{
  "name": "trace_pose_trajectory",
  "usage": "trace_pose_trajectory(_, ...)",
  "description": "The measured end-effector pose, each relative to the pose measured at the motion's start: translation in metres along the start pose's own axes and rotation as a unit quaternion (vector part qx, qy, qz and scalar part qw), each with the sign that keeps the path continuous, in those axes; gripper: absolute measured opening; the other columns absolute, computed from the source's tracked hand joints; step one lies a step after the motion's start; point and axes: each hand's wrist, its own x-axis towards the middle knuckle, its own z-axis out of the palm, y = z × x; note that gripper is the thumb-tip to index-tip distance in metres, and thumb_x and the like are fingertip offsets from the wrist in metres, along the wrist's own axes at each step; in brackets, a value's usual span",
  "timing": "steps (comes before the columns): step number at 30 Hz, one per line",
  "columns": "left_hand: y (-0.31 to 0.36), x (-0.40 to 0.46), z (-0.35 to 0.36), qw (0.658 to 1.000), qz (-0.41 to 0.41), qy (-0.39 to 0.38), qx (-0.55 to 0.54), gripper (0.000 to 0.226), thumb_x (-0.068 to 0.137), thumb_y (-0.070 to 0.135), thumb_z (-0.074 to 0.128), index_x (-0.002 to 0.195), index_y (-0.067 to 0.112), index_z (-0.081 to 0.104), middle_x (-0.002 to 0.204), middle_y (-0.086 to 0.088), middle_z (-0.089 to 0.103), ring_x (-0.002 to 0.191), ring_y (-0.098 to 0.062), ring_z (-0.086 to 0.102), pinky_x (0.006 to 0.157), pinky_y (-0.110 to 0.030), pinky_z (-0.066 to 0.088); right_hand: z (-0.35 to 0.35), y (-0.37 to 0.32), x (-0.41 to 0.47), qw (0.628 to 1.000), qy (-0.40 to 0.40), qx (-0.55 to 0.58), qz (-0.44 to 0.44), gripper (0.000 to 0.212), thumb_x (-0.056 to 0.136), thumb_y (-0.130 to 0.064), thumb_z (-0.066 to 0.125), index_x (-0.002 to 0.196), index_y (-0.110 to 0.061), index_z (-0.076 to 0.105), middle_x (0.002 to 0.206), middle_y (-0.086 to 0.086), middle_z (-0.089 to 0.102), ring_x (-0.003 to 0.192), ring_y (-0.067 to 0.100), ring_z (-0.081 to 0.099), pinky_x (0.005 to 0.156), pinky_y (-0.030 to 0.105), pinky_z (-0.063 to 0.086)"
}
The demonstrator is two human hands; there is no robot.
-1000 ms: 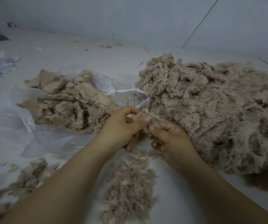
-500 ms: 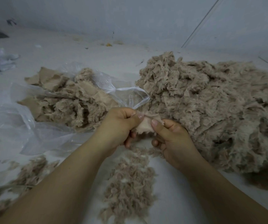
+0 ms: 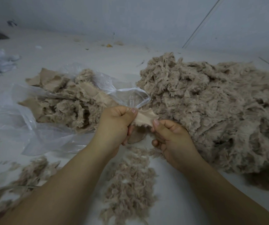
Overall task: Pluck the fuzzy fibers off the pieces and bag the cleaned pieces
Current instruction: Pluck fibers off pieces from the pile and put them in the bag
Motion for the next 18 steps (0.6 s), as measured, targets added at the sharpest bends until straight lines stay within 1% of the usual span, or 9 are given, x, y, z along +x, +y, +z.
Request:
trace_pose_trajectory(2,0.0,0.0,0.002,1.0,0.015,0.024,0.005,0.04,0.099,0.015,0.055,0.072,-0.015,0.055,0.042,-0.008,0.043,0.028,-0.016,0.028,0.034,-0.016,0.024,0.0,0.0,0.0,1.0,0.004,-0.003,0.001,0.022,0.076,-0.037,0.068,0.059,-0.022,0.07,0.047,-0.011,0.048,0.043,0.002,0.043,0.049,0.019,0.044)
trace_pose_trajectory(3,0.001,0.0,0.002,0.999,0.021,0.034,0.008,0.038,0.099,0.014,0.056,0.076,-0.016,0.056,0.041,-0.007,0.043,0.028,-0.016,0.028,0.034,-0.016,0.025,-0.001,0.001,0.0,1.0,0.005,-0.001,0.0,0.021,0.075,-0.037,0.069,0.059,-0.022,0.071,0.048,-0.01,0.049,0.044,0.002,0.044,0.049,0.019,0.044)
trace_pose_trajectory(7,0.001,0.0,0.004,0.998,0.027,0.06,0.015,0.029,0.098,0.01,0.056,0.074,-0.003,0.066,0.039,0.001,0.043,0.029,-0.008,0.031,0.034,-0.014,0.026,0.0,0.001,-0.001,1.0,0.006,0.0,0.001,0.021,0.075,-0.038,0.069,0.059,-0.023,0.07,0.051,-0.01,0.052,0.043,0.002,0.045,0.049,0.019,0.044)
trace_pose_trajectory(10,0.001,0.001,0.003,0.997,0.025,0.076,0.015,0.027,0.096,0.008,0.059,0.07,0.005,0.067,0.039,0.006,0.045,0.031,-0.004,0.033,0.037,-0.012,0.028,0.0,0.001,0.0,1.0,0.003,-0.005,0.001,0.029,0.086,-0.03,0.067,0.058,-0.023,0.069,0.052,-0.009,0.051,0.043,0.001,0.043,0.049,0.019,0.043)
trace_pose_trajectory(12,0.001,0.002,0.001,0.996,0.031,0.088,0.016,0.026,0.094,0.008,0.061,0.069,0.006,0.068,0.047,-0.001,0.052,0.037,-0.007,0.039,0.043,-0.015,0.034,-0.001,0.002,0.001,1.0,0.0,-0.01,0.001,0.038,0.094,-0.021,0.062,0.057,-0.022,0.068,0.049,-0.011,0.049,0.042,0.001,0.042,0.048,0.018,0.044)
trace_pose_trajectory(14,-0.001,0.003,0.001,0.994,0.041,0.096,0.018,0.026,0.093,0.009,0.063,0.068,0.008,0.069,0.058,-0.012,0.055,0.049,-0.017,0.044,0.052,-0.025,0.039,-0.001,0.002,0.001,1.0,-0.002,-0.011,0.001,0.041,0.096,-0.018,0.06,0.056,-0.021,0.068,0.046,-0.013,0.047,0.042,0.001,0.041,0.048,0.018,0.044)
trace_pose_trajectory(15,-0.002,0.003,0.001,0.994,0.043,0.103,0.02,0.028,0.093,0.01,0.063,0.066,0.013,0.07,0.061,-0.014,0.055,0.053,-0.02,0.043,0.054,-0.029,0.039,-0.001,0.002,0.001,1.0,0.001,-0.007,0.002,0.041,0.095,-0.018,0.061,0.055,-0.021,0.068,0.046,-0.011,0.046,0.043,0.001,0.04,0.048,0.018,0.044)
trace_pose_trajectory(16,-0.003,0.004,0.0,0.992,0.045,0.117,0.025,0.03,0.093,0.012,0.063,0.064,0.017,0.071,0.06,-0.014,0.053,0.053,-0.021,0.042,0.054,-0.031,0.039,-0.002,0.002,0.001,1.0,0.007,0.002,0.005,0.038,0.093,-0.019,0.063,0.055,-0.02,0.067,0.047,-0.009,0.043,0.043,0.002,0.039,0.048,0.019,0.044)
trace_pose_trajectory(18,-0.003,0.008,-0.007,0.983,0.057,0.172,0.03,0.031,0.093,0.015,0.063,0.063,0.021,0.07,0.057,-0.011,0.05,0.048,-0.018,0.04,0.048,-0.028,0.037,-0.003,0.002,0.002,0.999,0.013,0.03,0.013,0.03,0.083,-0.025,0.068,0.053,-0.02,0.066,0.049,-0.003,0.034,0.045,0.005,0.036,0.049,0.02,0.044)
